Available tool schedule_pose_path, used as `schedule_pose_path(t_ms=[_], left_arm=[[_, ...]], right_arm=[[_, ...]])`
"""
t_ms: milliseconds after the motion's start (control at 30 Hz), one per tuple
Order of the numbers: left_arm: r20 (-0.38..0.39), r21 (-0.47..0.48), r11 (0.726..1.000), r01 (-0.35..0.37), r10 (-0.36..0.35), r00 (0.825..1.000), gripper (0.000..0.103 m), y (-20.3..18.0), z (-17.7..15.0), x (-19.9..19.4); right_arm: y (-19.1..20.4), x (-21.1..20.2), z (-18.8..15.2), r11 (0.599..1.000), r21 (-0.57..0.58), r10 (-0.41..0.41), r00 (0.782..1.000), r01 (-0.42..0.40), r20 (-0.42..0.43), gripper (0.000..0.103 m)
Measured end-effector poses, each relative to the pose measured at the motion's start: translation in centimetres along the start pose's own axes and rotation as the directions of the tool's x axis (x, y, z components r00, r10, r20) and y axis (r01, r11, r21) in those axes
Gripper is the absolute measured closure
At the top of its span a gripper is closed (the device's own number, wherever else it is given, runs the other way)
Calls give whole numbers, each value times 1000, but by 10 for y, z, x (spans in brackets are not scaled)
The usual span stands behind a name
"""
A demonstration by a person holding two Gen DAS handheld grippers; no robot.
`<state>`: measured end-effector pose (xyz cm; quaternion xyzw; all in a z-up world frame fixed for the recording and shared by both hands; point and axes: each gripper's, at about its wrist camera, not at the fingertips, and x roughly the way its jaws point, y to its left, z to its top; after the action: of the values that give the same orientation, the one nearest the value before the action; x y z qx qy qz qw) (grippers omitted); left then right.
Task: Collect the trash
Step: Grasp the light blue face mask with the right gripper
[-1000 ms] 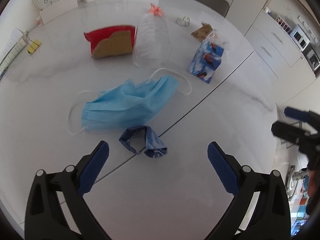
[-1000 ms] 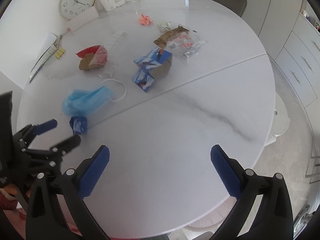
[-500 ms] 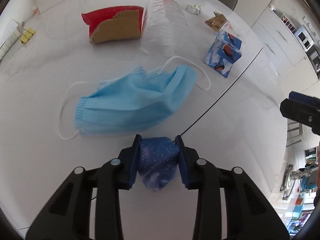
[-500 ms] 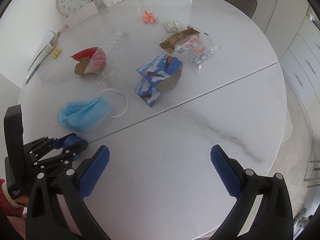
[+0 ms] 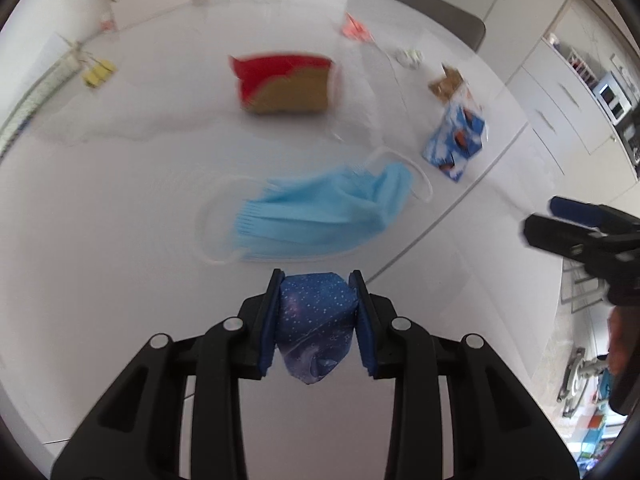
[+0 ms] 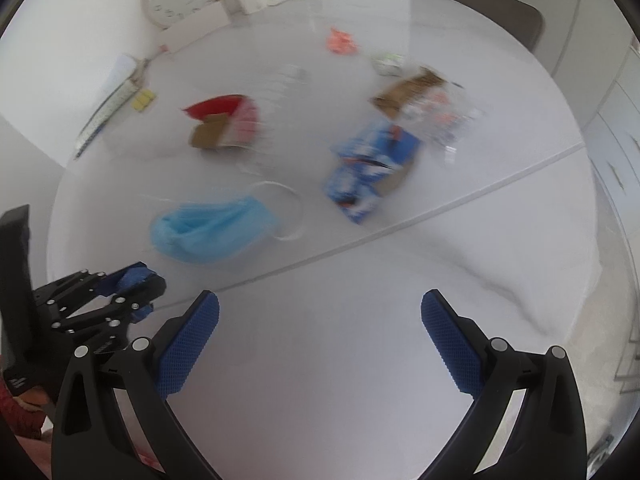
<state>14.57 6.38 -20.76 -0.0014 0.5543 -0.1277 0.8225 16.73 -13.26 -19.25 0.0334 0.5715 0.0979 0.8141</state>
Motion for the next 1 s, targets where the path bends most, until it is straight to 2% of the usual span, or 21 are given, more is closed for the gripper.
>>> schedule_pose_path(t_ms=[233,367,400,433,467,533,633,733,833,933,1000], left_arm=[[36,-49,998,-45,47,998,71,45,-8,-42],[33,-52,997,-60,62,998,70,60,-13,-46],[32,-49,997,-66,67,997,70,62,-13,-45],[30,-47,997,-67,69,997,70,65,-14,-44],[27,-44,997,-68,69,997,70,66,-14,-44],[24,-36,997,-67,68,997,70,66,-14,-43],[28,-9,998,-61,61,998,70,59,-12,-44],[36,40,998,-44,43,998,70,41,-10,-45],[44,113,994,0,-5,999,70,7,-8,-49],[39,184,981,56,-64,997,70,-33,-10,-52],[27,246,963,106,-116,993,70,-69,-13,-52]], right_arm=[[76,33,22,986,-163,45,999,-45,-4,3],[108,63,32,970,-243,11,1000,-10,1,4],[114,71,33,963,-268,-16,1000,16,2,8],[117,79,34,959,-283,-31,999,28,-8,25],[118,85,33,958,-285,-36,999,27,-27,49],[113,91,34,968,-252,-6,998,-11,-66,74],[101,78,29,977,-207,29,997,-42,-64,82],[79,50,18,987,-144,62,997,-67,-37,82],[48,11,-2,995,-79,66,998,-65,4,82],[11,-29,-34,1000,-5,29,999,-28,37,82],[-18,-58,-61,998,58,-1,998,-2,57,82]])
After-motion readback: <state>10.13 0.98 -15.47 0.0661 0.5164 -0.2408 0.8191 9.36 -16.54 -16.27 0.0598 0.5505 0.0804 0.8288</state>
